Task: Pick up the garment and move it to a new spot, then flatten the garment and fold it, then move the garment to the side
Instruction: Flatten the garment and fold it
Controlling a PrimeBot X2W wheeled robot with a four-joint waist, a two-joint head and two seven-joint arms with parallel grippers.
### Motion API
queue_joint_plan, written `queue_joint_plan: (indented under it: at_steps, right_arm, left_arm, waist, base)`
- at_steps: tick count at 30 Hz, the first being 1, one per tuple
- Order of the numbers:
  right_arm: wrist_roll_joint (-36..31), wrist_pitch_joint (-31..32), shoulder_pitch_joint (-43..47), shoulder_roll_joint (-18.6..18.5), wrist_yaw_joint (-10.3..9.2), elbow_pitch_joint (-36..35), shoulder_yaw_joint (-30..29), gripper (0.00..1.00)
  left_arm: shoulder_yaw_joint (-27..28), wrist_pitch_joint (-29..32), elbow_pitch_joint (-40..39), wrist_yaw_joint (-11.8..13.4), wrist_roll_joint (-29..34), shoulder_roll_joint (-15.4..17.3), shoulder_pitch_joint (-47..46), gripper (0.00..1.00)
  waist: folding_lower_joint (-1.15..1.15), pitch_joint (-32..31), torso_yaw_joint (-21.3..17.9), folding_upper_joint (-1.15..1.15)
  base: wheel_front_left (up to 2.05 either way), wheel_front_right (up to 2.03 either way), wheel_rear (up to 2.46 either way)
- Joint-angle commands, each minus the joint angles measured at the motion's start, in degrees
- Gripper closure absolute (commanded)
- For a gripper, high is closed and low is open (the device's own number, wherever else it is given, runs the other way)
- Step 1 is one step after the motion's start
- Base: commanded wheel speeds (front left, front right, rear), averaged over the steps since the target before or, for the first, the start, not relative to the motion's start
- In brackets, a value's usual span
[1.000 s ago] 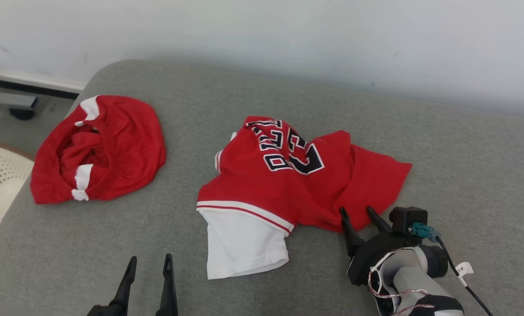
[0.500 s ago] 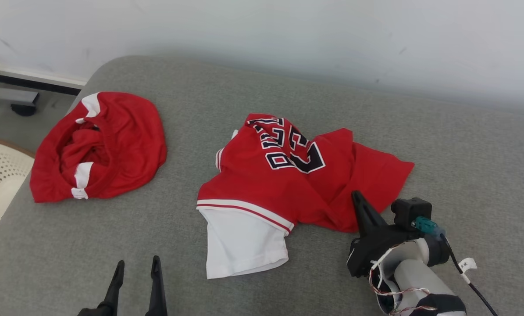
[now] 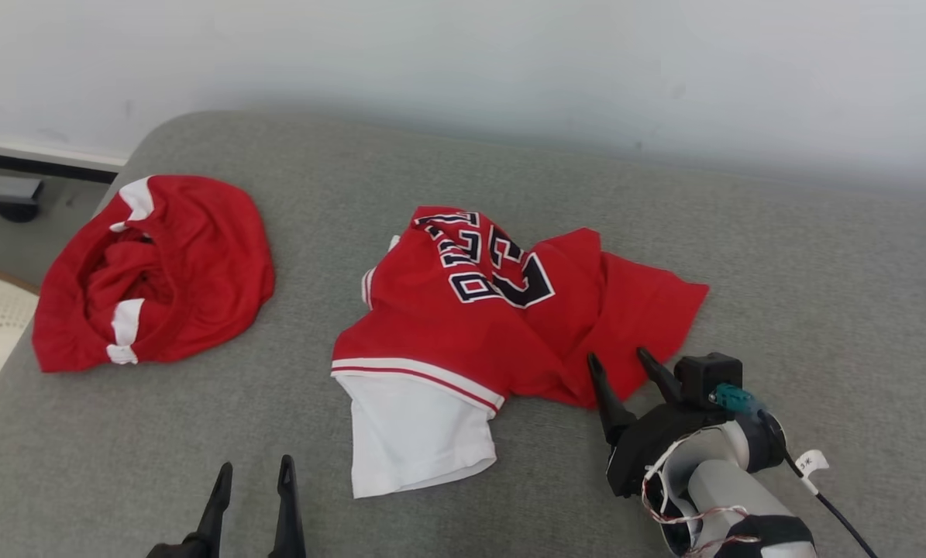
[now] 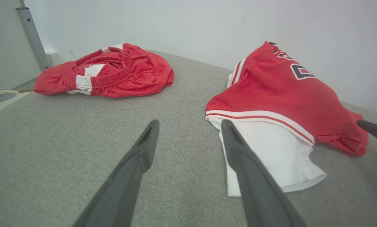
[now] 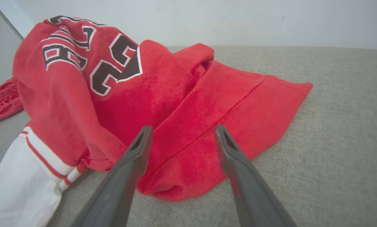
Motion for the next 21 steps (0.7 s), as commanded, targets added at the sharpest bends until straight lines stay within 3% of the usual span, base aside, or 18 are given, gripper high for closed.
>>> queue_joint_plan:
  at_steps: [1,10,11,13,21]
  right_arm:
    - [-0.30,-0.08,-1.01,-0.03,0.21,1.69,-0.13,0.00]
    - [-3.43,1.91,-8.74,-0.07,0.21,17.25,-2.52,0.00]
    - [-3.53,2.73,-8.55,-0.06,0.21,17.83,-2.62,0.21]
    - [-4.14,3.02,-8.40,0.02,0.21,18.37,-2.76,1.00]
    - [-4.70,0.08,-6.55,-0.03,0.20,16.79,-4.09,1.00]
  left_arm:
    - [-0.29,-0.18,0.08,0.06,-0.15,0.00,-0.68,0.00]
    - [-2.22,-0.15,1.08,0.31,-1.29,0.01,-1.92,0.00]
    - [-2.35,-0.15,1.22,0.29,-1.34,0.01,-1.91,0.00]
    - [-2.38,-0.14,1.30,0.38,-1.62,0.01,-1.90,0.00]
    - [-1.86,-0.15,1.55,0.64,-1.97,0.02,-0.39,0.00]
  waist:
    - [0.00,0.56,1.31,0.00]
    - [0.00,2.03,5.40,0.00]
    - [0.00,2.06,5.71,0.00]
    - [0.00,2.05,6.02,0.00]
    - [0.00,0.82,5.07,0.00]
  base:
    - [0.00,0.00,0.00]
    - [0.00,0.00,0.00]
    - [0.00,0.00,0.00]
    - [0.00,0.00,0.00]
    - [0.00,0.00,0.00]
